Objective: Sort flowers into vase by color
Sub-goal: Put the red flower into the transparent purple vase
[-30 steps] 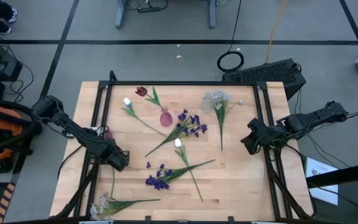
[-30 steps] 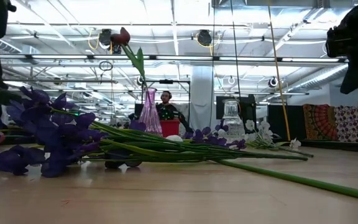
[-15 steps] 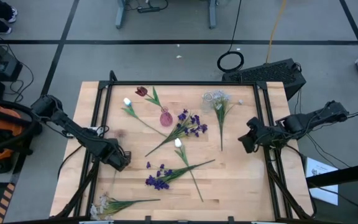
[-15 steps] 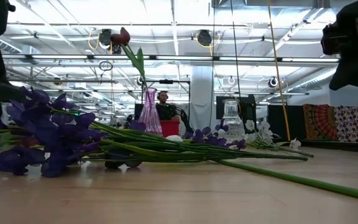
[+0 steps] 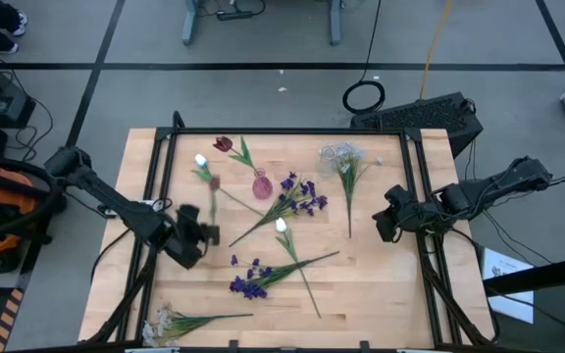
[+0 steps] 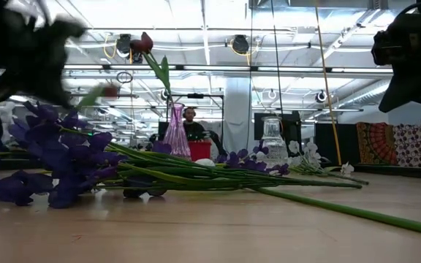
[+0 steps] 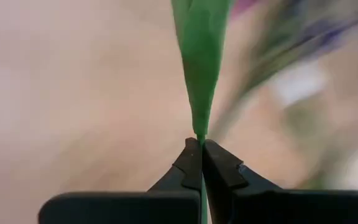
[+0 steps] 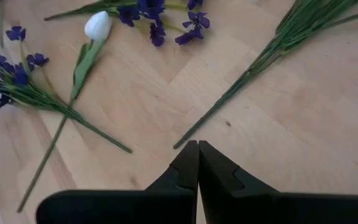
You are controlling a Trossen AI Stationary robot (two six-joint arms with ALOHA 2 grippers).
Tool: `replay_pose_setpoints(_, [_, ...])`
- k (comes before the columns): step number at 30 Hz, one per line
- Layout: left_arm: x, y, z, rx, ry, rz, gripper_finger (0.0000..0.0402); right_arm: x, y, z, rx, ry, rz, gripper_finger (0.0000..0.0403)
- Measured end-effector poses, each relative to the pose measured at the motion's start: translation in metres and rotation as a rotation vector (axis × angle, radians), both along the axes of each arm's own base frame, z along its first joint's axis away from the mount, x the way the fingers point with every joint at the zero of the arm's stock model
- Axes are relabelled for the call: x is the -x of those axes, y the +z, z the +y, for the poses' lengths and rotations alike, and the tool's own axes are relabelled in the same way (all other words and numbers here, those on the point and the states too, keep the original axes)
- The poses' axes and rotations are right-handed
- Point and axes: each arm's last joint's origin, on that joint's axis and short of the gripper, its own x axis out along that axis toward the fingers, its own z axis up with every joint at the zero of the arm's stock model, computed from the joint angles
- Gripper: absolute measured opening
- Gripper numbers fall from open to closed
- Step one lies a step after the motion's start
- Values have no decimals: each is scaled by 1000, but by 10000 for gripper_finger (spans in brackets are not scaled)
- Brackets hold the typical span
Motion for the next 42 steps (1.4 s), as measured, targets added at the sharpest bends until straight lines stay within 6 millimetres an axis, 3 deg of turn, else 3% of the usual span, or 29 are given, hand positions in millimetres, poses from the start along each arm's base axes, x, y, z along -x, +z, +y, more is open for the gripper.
replay_pose_setpoints(4, [-3, 32, 7, -292, -77, -204, 4, -3, -2, 1, -14, -21, 13, 0])
replay_pose_setpoints(9, [-17, 73, 11, -685, -310, -263, 3, -7, -3, 2, -12, -23, 16, 0])
replay_pose_setpoints(13, [-26, 99, 19, -963, -351, -278, 3, -11, -3, 4, -17, -24, 1, 0])
replay_pose_setpoints(15, [-30, 104, 29, -1006, -324, -279, 3, -12, -3, 5, -21, -23, -7, 0])
replay_pose_setpoints(24, [-58, 110, 79, -1137, -370, -385, 2, -20, -3, 7, -22, -21, -34, 0])
replay_pose_setpoints(28, [-71, 104, 94, -1207, -325, -344, 2, -23, -4, 8, -22, -22, -38, 0])
replay_pose_setpoints(37, [-87, 88, 116, -1209, -308, -268, 2, -24, -3, 9, -31, -19, -54, 0])
replay_pose_setpoints(42, [-93, 79, 119, -1198, -341, -242, 2, -24, -2, 9, -33, -18, -57, 0])
